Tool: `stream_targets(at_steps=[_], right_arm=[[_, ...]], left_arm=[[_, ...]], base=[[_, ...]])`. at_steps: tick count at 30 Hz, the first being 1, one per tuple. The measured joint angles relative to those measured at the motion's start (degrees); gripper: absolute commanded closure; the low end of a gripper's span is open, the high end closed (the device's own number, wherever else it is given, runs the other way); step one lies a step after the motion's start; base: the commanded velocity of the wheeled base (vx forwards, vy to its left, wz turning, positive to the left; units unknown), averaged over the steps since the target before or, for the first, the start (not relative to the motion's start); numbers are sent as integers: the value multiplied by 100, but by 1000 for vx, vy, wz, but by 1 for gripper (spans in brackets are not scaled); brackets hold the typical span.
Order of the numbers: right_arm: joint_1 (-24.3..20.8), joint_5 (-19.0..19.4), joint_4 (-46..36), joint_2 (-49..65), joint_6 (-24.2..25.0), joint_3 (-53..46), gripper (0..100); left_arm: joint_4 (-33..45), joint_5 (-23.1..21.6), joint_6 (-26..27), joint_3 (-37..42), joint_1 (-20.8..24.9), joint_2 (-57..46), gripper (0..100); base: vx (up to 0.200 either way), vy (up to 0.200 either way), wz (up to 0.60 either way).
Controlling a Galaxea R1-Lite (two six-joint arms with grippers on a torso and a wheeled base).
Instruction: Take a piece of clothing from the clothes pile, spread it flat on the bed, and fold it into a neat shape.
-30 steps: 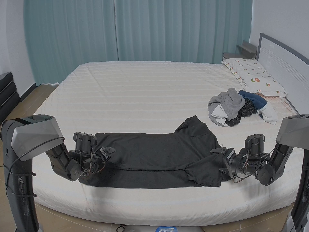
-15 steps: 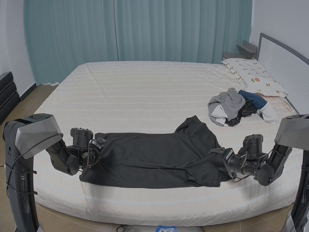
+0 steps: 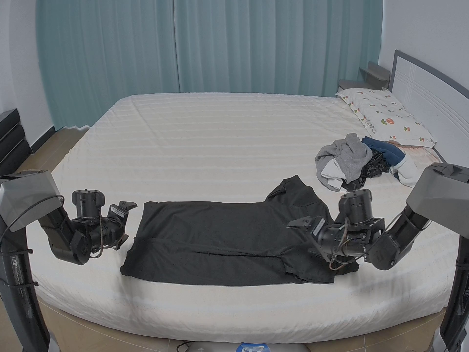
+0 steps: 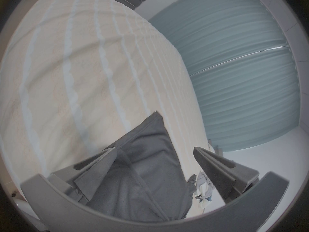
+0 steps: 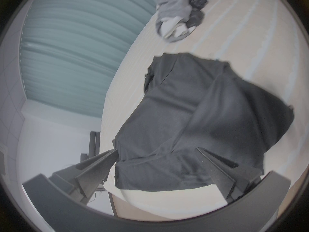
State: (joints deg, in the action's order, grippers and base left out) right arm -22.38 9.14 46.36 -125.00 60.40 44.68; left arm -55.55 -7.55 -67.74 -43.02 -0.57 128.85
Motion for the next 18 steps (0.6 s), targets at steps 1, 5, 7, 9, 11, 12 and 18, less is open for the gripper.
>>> stream_targets(at_steps=[1,5,7,9,11,12,18], right_arm=[[-121,-26,-104,-24,-2,143,0],[-432,-63,-451,-140,-88,640,0],[-527,-69,-783,-236,-148,940,0],[-608,-78,-1100,-341,-191,1226,0],[-689,-85,-1354,-466,-230,1506,0],[-739,-88,-1464,-535,-260,1646,0],[-931,-99,-2061,-895,-318,2265,0]], left_arm=[[-145,-66,-5,68,-50,-24,0],[-546,-143,4,243,-168,-46,0],[-633,-154,9,286,-195,-24,0],[-696,-162,11,315,-210,4,0],[-734,-167,15,333,-223,33,0],[-753,-167,17,339,-227,48,0],[-791,-169,33,358,-236,111,0]], base=[[0,0,0],[0,0,0],[0,0,0],[0,0,0],[0,0,0],[0,0,0],[0,0,0]])
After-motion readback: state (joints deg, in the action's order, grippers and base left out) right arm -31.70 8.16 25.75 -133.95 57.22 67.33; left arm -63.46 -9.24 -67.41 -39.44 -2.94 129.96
